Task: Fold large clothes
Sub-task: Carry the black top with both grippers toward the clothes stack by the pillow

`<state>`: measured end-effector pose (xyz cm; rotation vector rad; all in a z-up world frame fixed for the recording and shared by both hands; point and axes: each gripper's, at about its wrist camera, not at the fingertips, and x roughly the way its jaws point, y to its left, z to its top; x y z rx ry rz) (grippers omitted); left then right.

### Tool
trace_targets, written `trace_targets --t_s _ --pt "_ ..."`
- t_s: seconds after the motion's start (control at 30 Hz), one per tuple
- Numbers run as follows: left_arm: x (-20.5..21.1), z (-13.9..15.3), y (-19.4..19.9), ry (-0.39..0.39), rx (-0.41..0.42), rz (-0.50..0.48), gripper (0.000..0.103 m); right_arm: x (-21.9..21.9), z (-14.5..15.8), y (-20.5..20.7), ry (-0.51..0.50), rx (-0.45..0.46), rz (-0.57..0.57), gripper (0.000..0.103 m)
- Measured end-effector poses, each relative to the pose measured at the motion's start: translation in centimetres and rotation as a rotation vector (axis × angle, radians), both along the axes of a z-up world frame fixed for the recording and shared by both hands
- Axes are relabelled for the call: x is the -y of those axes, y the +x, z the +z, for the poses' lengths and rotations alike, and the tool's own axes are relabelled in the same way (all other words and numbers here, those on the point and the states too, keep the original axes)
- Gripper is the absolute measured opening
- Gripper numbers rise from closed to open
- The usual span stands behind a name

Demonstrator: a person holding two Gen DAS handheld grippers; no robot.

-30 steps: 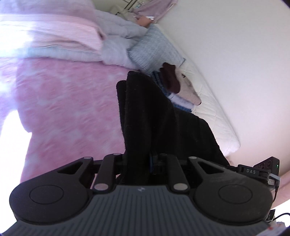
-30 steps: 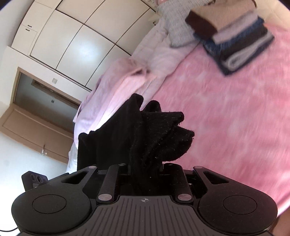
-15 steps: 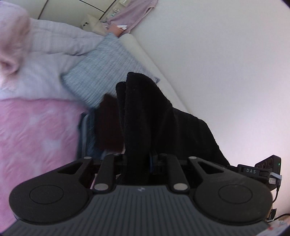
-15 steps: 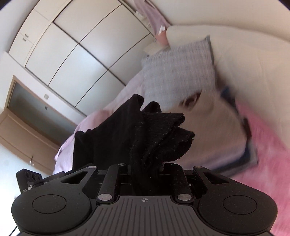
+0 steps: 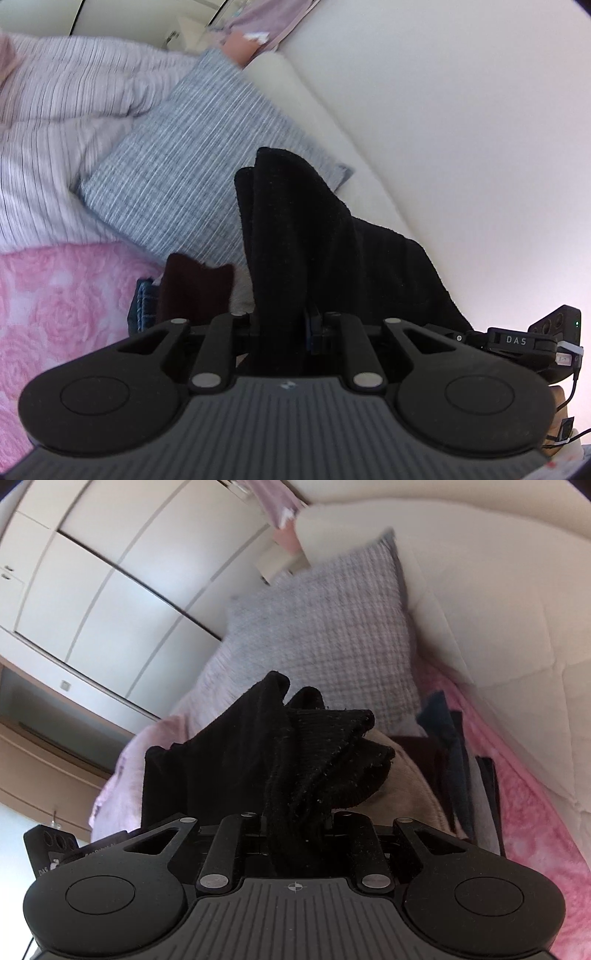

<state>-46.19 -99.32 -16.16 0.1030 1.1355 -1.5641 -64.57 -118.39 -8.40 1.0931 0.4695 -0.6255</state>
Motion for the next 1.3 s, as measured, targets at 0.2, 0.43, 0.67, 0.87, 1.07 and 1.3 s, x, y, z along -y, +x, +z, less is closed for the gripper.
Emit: trace_targets --t_s 0.2,0.43,0.67,0.87,1.07,1.3 --pt "1.9 -4.3 0.3 0.064 0.014 0.012 0.013 1.4 -3.9 0.2 -0.006 -0.005 -0.03 0.015" --pt "3.3 -6.7 0.7 0.016 0.062 0.011 0.022 1.1 -5.3 0.4 -0.122 -0.145 -0.084 0.038" --pt "2.7 -6.0 1.9 -0.01 0.204 0.085 0.037 -3.1 -0.4 1.0 -0.452 -0.355 -0.25 0.042" --pt "2.6 -2.1 -0.4 -0.155 0.326 0.048 0.018 -5.0 0.5 6.0 -0.566 -0.325 -0.082 0.042" --pt "7.5 -7.4 -2.3 0.002 0.436 -0.003 0.016 -3.4 -5.2 9.0 -0.457 -0.424 -0.007 0.042" --pt "6.6 -7.2 0.2 0.044 0.407 0.02 0.017 -8.0 -0.4 6.1 -0.56 -0.443 -0.046 0.042"
